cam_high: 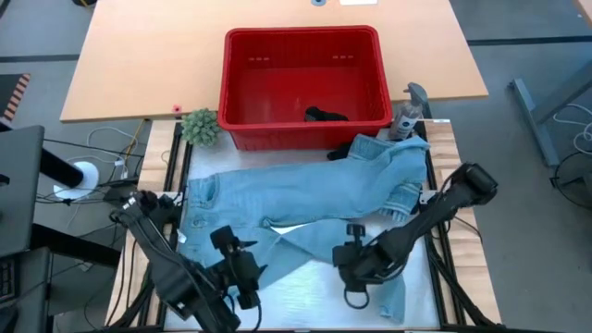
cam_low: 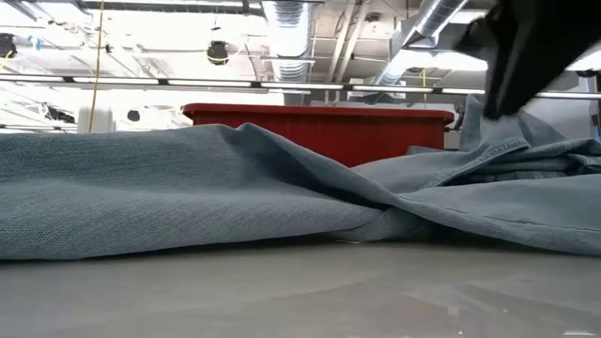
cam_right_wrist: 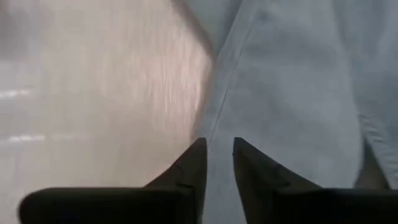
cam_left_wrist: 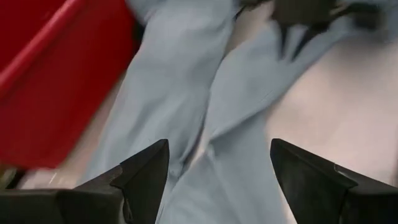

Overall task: Fold Laundry from Bin
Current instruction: Fold the blue pants

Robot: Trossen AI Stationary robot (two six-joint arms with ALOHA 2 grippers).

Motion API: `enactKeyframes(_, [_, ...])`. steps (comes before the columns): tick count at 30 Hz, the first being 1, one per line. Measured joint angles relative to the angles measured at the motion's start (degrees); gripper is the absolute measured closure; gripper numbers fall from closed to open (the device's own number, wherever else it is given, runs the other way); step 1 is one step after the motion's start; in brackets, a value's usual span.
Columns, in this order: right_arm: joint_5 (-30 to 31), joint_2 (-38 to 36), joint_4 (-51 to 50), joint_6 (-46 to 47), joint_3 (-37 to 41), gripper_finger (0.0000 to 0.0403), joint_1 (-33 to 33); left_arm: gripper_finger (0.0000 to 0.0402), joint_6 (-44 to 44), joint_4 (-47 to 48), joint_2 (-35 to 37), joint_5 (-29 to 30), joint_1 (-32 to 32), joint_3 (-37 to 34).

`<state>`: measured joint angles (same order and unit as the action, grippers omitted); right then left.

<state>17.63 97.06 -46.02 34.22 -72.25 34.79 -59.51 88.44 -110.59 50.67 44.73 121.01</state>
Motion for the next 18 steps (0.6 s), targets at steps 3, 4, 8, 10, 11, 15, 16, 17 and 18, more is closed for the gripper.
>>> enactKeyframes(3, [0.1,3.4,0.5,-1.5,0.0,0.0332,0.6,0.0132,-8.4,-0.3,0.0,-0.1,0.9,-8.4])
enactKeyframes(4, [0.1,4.2,0.8,-2.1,0.0,0.0343,0.6,0.0132,-10.8,-1.3,0.0,0.0,1.0,-11.1])
enactKeyframes(8, [0.1,7.4,1.9,-2.3,0.0,0.0387,0.8,0.0132,-15.5,-7.7,0.1,-2.9,1.4,-20.9])
enactKeyframes(10, [0.1,9.1,3.0,-2.3,0.0,0.0387,0.5,0.0132,-17.3,-10.8,0.1,-4.3,1.7,-25.3])
enactKeyframes(11, [0.0,9.8,3.5,-2.3,0.0,0.0383,0.2,0.0132,-18.5,-12.4,0.1,-4.9,1.8,-27.4])
enactKeyframes(15, [-2.8,12.2,5.0,-1.4,0.0,0.0369,-0.5,0.0132,-23.9,-16.4,0.1,-8.8,2.9,-34.5])
enactKeyframes(16, [-3.6,12.7,5.6,-1.4,0.0,0.0372,-0.5,0.0132,-25.0,-17.5,0.1,-9.6,3.2,-36.1])
enactKeyframes(17, [-4.4,13.0,6.2,-1.5,0.0,0.0378,-0.4,0.0132,-26.2,-18.2,0.1,-10.2,3.6,-37.4])
enactKeyframes(18, [-5.3,13.0,6.6,-1.5,0.0,0.0385,-0.3,0.0132,-27.2,-18.8,0.1,-10.7,4.0,-38.6])
